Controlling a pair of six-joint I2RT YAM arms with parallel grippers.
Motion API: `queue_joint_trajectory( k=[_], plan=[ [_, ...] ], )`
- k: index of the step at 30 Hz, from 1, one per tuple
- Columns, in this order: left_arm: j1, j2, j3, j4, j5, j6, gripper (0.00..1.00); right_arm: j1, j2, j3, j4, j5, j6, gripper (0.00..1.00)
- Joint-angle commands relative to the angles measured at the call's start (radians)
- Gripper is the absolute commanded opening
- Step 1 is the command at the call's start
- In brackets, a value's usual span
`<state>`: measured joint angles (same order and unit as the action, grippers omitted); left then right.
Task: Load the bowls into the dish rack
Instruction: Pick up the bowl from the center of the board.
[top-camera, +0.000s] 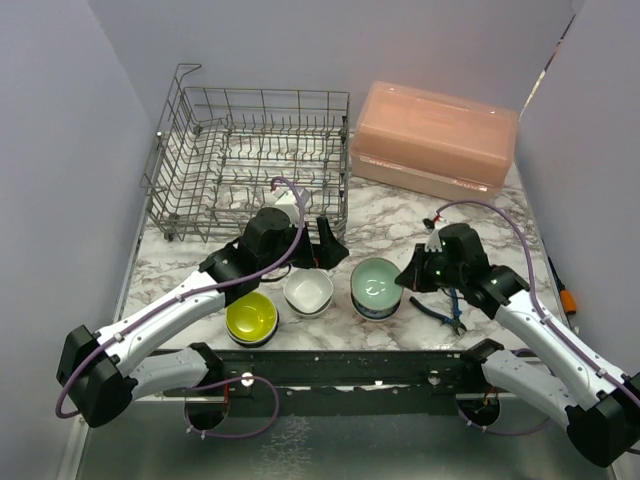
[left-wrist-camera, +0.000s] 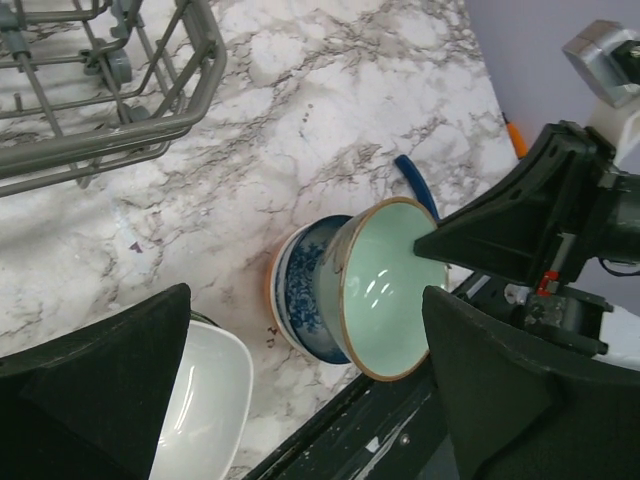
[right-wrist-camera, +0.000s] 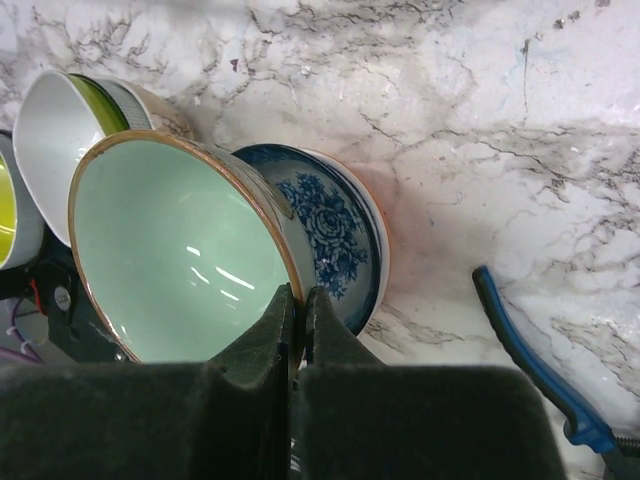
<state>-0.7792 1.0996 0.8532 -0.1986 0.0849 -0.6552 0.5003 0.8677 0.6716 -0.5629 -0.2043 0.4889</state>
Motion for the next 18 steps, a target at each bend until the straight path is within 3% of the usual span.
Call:
queue_joint_trajectory(
  k=[1, 8, 18],
  plan=[
    [0.011, -0.038, -0.03, 0.094, 0.084, -0.044, 0.99, 0.003, -0.003, 0.035, 0.137, -0.06, 0.018, 0.01],
    [0.109, -0.072, -0.096, 0.192, 0.248, -0.129, 0.99, 0.001, 0.053, 0.072, 0.3, -0.111, 0.008, 0.01],
    [0.234, -0.158, -0.214, 0.356, 0.441, -0.27, 0.99, -0.006, 0.167, 0.147, 0.525, -0.324, 0.039, 0.0]
  ],
)
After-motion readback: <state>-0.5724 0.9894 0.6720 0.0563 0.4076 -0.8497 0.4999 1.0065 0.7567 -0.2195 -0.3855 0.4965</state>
